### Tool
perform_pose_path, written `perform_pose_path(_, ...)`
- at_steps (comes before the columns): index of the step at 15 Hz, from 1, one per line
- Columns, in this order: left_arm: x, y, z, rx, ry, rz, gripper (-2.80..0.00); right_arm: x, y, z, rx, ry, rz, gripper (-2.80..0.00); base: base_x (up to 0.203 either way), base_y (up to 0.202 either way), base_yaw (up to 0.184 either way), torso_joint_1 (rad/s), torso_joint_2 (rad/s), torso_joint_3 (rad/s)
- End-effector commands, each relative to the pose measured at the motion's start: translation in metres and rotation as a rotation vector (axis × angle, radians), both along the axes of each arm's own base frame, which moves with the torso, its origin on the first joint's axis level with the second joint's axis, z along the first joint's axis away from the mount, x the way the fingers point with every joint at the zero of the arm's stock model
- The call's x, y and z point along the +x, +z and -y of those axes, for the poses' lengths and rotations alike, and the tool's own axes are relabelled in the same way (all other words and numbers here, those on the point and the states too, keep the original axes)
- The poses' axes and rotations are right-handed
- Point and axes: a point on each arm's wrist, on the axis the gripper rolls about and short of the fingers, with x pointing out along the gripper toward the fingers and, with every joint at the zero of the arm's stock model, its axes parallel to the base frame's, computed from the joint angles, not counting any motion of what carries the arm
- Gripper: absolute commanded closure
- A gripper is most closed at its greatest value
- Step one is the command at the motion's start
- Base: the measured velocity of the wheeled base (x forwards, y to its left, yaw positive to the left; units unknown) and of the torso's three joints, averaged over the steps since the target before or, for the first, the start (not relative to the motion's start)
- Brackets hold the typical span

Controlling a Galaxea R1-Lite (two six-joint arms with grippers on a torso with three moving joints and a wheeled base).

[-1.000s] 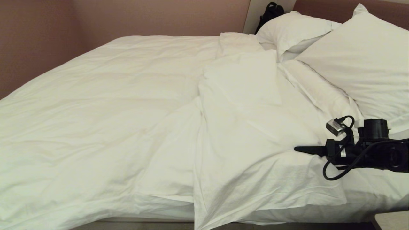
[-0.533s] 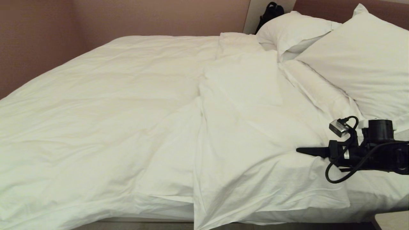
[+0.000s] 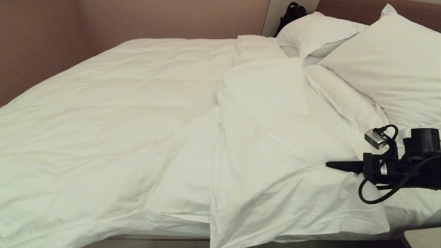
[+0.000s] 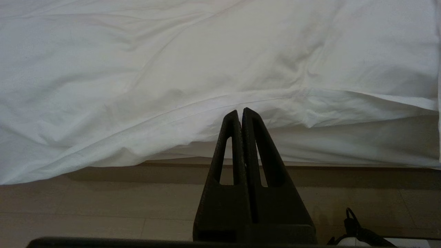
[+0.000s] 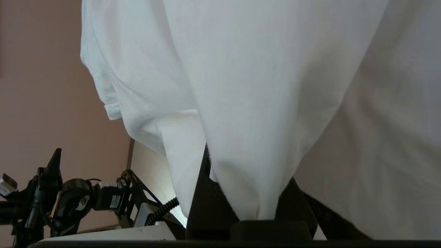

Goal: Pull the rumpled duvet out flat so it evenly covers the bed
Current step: Flatten the corners of the folded blanket

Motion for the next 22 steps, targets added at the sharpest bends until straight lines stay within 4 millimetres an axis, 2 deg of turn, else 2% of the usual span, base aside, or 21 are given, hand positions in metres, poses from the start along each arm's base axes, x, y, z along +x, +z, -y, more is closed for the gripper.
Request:
perform_pose_path(1, 0.000, 0.000, 0.000, 0.000, 0.001, 0.000, 0.00, -0.015, 0.012, -0.003, -0.018, -0.025, -0.009, 0.00, 0.000, 0.000, 0.000, 0.000, 0.00, 0.000)
perform_pose_path(9, 0.000, 0.000, 0.000, 0.000, 0.001, 0.000, 0.00, -0.047, 0.014, -0.008, -0.053, -0.072, -0.024, 0.00, 0.000, 0.000, 0.000, 0.000, 0.00, 0.000)
perform_pose_path(12, 0.000, 0.000, 0.000, 0.000, 0.001, 0.000, 0.00, -0.072, 0.025, -0.013, -0.080, -0.104, -0.008, 0.00, 0.000, 0.000, 0.000, 0.000, 0.00, 0.000)
perform_pose_path(16, 0.000, 0.000, 0.000, 0.000, 0.001, 0.000, 0.00, -0.093, 0.031, -0.017, -0.102, -0.134, -0.021, 0.00, 0.000, 0.000, 0.000, 0.000, 0.00, 0.000)
perform_pose_path(22, 0.000, 0.000, 0.000, 0.000, 0.001, 0.000, 0.00, -0.113, 0.036, -0.020, -0.100, -0.138, -0.044, 0.00, 0.000, 0.000, 0.000, 0.000, 0.00, 0.000)
